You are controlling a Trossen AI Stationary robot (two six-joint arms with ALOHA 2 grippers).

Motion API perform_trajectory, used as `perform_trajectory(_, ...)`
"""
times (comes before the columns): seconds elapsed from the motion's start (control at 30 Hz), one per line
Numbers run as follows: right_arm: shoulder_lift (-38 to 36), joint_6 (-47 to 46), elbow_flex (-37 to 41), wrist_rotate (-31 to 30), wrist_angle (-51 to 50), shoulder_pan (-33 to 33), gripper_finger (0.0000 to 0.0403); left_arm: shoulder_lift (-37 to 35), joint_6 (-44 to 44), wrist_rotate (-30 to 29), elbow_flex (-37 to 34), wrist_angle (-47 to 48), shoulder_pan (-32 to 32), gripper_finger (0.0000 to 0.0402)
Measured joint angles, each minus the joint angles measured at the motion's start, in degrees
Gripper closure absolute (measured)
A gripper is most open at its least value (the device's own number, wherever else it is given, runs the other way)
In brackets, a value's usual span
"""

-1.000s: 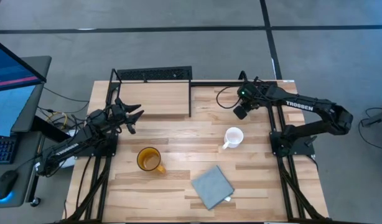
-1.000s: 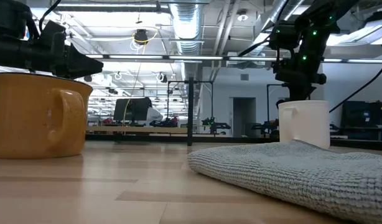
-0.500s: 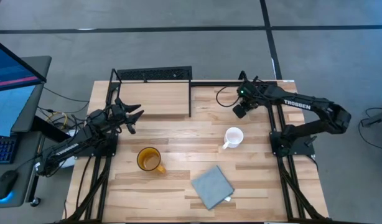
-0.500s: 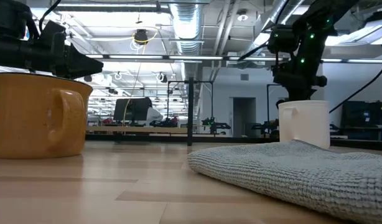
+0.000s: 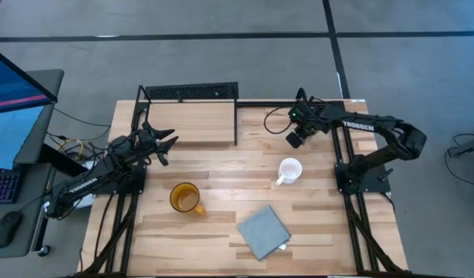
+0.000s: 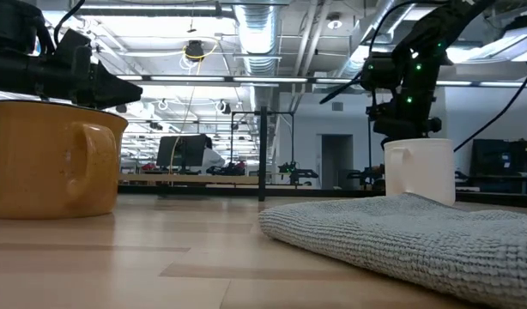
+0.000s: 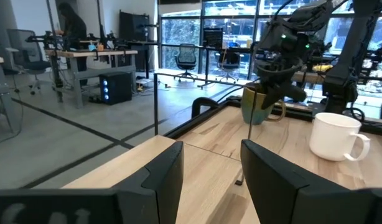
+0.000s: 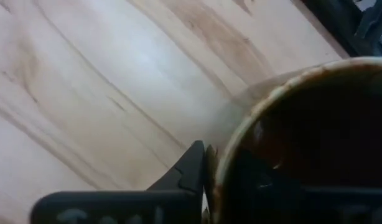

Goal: Stack small to large cups/mugs on shelf
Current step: Put the green mug on the shelf

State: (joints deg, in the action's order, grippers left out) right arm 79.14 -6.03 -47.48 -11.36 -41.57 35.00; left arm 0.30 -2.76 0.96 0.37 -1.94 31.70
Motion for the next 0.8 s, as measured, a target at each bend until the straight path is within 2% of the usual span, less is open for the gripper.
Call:
perform_trajectory(0.4,-0.4,0.5,-0.6,-0.5,-0.9,-0.4,0.0356,0.0,0.0,-0.4,0.0,0.1,0.0,0.0250)
perform_trajectory(0.8,-0.2,1.6,-15.1,-0.7,-8.1,-5.8,0.0356,0.0,0.0,-0.4,0.0,0.1,0.0,0.0250)
